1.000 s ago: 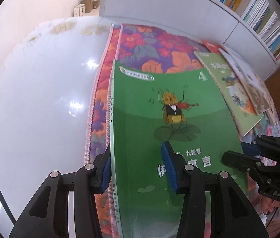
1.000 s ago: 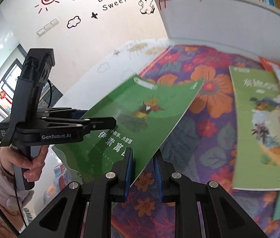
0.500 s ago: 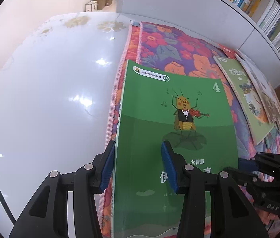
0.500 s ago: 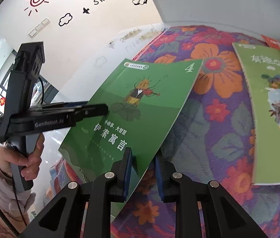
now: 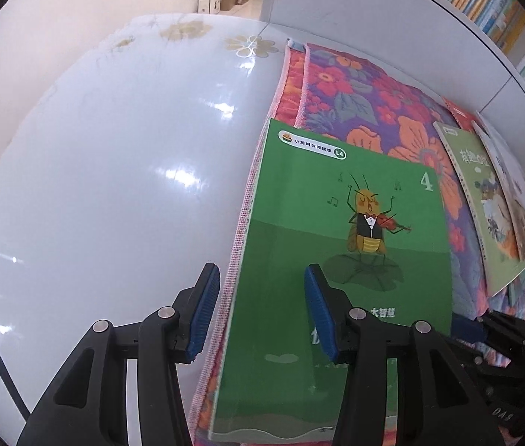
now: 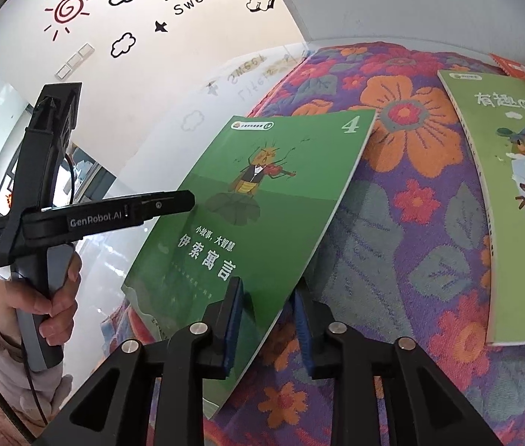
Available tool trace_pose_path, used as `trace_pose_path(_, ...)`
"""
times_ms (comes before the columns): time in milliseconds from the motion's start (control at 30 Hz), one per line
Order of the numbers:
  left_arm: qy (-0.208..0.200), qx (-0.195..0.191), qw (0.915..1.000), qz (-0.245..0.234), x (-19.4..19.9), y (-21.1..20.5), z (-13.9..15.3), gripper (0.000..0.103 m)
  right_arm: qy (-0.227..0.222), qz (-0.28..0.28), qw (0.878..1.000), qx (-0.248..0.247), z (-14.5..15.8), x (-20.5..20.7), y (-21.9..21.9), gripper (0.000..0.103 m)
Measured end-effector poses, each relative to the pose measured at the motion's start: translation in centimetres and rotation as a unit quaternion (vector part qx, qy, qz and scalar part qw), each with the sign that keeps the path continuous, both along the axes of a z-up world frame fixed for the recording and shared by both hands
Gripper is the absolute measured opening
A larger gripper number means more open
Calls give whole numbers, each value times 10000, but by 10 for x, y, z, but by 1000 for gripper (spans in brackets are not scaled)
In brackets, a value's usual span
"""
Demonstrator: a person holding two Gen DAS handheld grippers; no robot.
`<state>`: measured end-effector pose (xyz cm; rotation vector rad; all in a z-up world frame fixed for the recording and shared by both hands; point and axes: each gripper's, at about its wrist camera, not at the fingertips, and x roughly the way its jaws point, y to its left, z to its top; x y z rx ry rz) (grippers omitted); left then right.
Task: Organize books
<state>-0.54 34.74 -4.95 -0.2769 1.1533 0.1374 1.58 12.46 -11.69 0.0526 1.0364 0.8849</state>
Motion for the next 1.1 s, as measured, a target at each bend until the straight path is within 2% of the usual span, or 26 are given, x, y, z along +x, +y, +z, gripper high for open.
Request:
trace_pose_path(200,-78,267,9993,237,-2,-5,8,45,69,-4,10000,22,0,3,2,27)
trace_pose_path(300,-287,419,9978,436,-7,-4,23,45,134,-14,9999,68,5,0,-9,27)
trace_pose_path(400,-603,405,9965,414,-9,-19,45,45,21,-77,9996,275,22,-5,-31,27)
trace_pose_path(500,-993,321,9943,205,-3,-49,71,45,-185,-261,9980,540,51,-5,-68,27)
trace_pose_path(600,-1523,187,9881,-43,6,-90,100,45,-444,-583,9950,672,79,1,-108,30)
trace_pose_path(633,-1620,156,9866,-102,9,-100,105,47,-529,-743,9929,766,88,3,-125,33)
trace_pose_path(700,-1738,71,9844,-268,20,-124,114,48,-690,-1149,9856,1028,102,7,-165,57)
trace_pose_path(733,-1763,23,9837,-360,26,-138,116,48,-751,-1311,9816,1170,106,8,-181,59)
trace_pose_path(867,-1815,-139,9812,-647,47,-185,120,48,-902,-1928,9658,1479,120,17,-253,59)
trace_pose_path(1100,-1821,-469,9769,-1013,93,-267,106,48,-914,-2809,9435,1504,120,52,-346,59)
